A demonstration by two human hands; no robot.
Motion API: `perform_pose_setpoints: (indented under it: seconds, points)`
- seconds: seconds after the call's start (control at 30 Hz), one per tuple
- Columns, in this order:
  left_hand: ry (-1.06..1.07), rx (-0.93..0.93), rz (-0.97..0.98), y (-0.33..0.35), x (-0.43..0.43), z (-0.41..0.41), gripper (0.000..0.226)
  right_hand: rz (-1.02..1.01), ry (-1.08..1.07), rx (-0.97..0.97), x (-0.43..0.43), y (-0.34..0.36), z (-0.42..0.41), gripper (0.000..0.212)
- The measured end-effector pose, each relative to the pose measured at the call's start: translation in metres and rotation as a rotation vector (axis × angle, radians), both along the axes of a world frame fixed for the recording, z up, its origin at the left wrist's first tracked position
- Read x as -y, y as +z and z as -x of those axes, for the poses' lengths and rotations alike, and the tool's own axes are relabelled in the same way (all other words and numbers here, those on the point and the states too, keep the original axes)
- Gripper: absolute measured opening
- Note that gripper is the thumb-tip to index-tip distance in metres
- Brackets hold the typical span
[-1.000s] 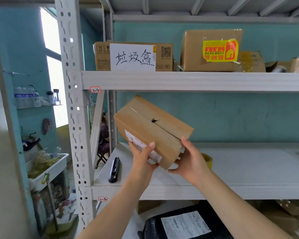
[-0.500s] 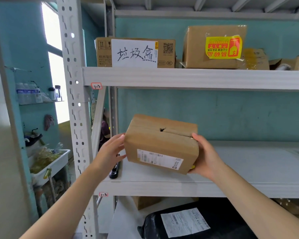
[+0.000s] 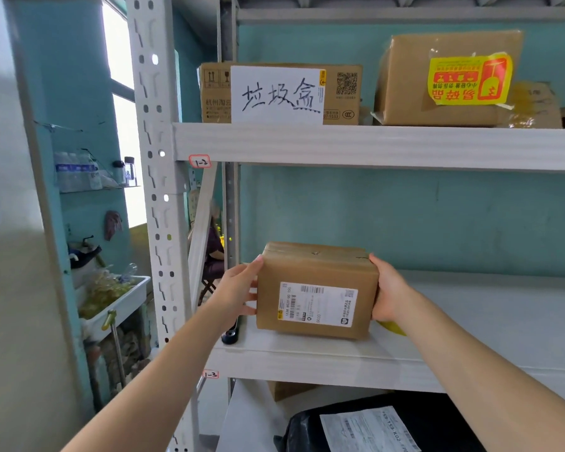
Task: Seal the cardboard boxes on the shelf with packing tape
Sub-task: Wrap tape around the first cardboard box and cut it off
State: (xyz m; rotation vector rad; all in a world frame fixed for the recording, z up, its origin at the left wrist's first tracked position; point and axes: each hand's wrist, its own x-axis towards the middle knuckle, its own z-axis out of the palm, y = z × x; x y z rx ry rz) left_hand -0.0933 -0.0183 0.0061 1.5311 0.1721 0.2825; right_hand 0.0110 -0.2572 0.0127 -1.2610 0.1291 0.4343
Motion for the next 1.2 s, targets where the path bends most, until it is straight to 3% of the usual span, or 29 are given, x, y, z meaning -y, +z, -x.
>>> perform_pose_setpoints:
  seconds: [0.2,0.33,0.43,0.5,0.57,0.63,0.77,0.87,1.03,1.17,1.2]
  points:
    - [0.038,-0.136,0.007,-0.016,-0.009,-0.017,0.049,0.087,0.068,0.043,-0.009,-0.018,-0.017,0.061]
    - [0.124,-0.091,-0.041,-0.018,-0.008,-0.026,0.056,0.176,0.002,0.077,0.001,-0.017,-0.023,0.064]
    - [0.254,0.035,-0.077,-0.018,-0.012,-0.025,0.056,0.585,-0.267,0.485,0.032,-0.012,-0.029,0.051]
    - [0.330,0.159,-0.040,-0.020,-0.013,-0.020,0.043,1.002,-0.221,0.756,0.062,-0.013,-0.033,0.039]
    - [0.362,0.259,-0.085,-0.019,-0.008,-0.012,0.037,1.242,-0.019,0.728,0.086,-0.020,-0.030,0.040]
    - [0.354,0.340,-0.131,-0.017,0.001,-0.004,0.036,1.351,0.149,0.665,0.097,-0.033,-0.026,0.039]
    - [0.360,0.453,-0.186,-0.013,0.022,0.007,0.033,1.611,0.114,0.786,0.097,-0.052,-0.025,0.026]
    - [0.361,0.501,-0.244,-0.014,0.038,0.014,0.024,1.488,-0.002,0.811,0.097,-0.057,-0.019,0.020]
    - [0.278,0.649,-0.359,-0.013,0.068,0.024,0.021,0.953,-0.254,1.103,0.109,-0.032,0.014,0.017]
    - [-0.029,0.520,-0.244,-0.004,0.103,0.028,0.011,0.775,-0.226,1.314,0.110,-0.015,0.065,0.017]
    - [-0.138,0.444,-0.216,-0.001,0.110,0.030,0.019,0.742,-0.213,1.353,0.106,-0.014,0.076,0.016]
